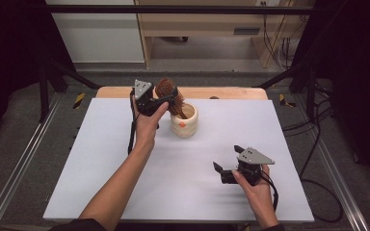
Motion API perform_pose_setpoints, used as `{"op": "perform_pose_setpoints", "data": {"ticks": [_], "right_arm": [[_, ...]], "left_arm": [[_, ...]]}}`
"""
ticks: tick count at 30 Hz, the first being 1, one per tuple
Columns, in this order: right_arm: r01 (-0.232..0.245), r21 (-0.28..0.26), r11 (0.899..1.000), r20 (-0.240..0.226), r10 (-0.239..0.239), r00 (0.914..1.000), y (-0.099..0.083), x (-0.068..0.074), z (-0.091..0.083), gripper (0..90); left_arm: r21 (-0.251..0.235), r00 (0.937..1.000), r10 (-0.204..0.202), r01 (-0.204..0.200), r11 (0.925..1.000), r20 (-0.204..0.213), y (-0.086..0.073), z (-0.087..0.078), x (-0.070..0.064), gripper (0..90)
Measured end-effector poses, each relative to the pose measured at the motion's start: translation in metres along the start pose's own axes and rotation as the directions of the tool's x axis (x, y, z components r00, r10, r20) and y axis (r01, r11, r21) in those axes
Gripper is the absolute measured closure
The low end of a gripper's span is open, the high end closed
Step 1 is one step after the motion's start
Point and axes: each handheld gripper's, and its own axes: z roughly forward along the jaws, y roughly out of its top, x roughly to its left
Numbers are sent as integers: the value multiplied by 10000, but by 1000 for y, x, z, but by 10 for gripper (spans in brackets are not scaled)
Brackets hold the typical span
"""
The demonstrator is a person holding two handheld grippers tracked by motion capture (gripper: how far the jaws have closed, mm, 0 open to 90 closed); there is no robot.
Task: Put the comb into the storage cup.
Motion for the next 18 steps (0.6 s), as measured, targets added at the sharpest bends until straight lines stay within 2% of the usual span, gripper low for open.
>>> {"op": "perform_pose_setpoints", "data": {"ticks": [7, 15, 18], "right_arm": [[5, 3, 10000, 1, -5, 10000, 0, 0, 0, 30], [50, 6, 10000, 10, -50, 10000, 0, 0, 1, 30], [50, 10, 10000, 27, -50, 10000, 0, 0, 1, 30]], "left_arm": [[-108, 9995, 309, -309, 9995, -14, 1, -2, -2, 21], [-163, 9989, 452, -454, 9988, -124, 3, -7, -2, 21], [-123, 9977, 662, -664, 9977, -113, 6, -10, -2, 20]]}}
